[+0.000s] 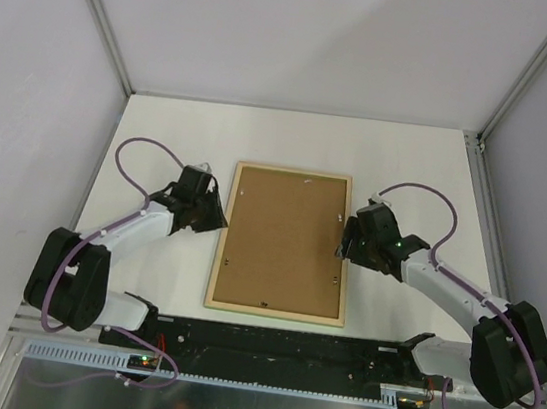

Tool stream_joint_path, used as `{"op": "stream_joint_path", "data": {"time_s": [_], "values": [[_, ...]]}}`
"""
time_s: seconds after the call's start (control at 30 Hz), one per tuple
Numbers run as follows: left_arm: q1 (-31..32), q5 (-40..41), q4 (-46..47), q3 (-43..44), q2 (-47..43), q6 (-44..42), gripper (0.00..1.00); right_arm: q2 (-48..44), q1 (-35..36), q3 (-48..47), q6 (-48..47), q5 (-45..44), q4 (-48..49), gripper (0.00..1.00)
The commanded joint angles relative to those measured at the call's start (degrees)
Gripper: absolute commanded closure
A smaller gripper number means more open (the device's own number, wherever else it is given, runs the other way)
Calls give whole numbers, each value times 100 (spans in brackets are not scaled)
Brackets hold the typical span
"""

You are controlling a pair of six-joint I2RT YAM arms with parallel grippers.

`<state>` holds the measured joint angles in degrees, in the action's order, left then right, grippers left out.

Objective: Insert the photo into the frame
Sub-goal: Press the fastener onto the backboard.

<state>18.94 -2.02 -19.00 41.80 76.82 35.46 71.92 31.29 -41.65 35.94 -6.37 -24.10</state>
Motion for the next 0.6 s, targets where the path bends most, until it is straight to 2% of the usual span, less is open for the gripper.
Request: {"op": "stream_joint_path", "data": {"time_s": [0.0,0.57], "values": [[-20,42,125,39,74,-139,61,-104,120,218,51,-198,119,33],[-14,497,379,-332,462,22,65,-112,326,740,106,-109,326,32]]}}
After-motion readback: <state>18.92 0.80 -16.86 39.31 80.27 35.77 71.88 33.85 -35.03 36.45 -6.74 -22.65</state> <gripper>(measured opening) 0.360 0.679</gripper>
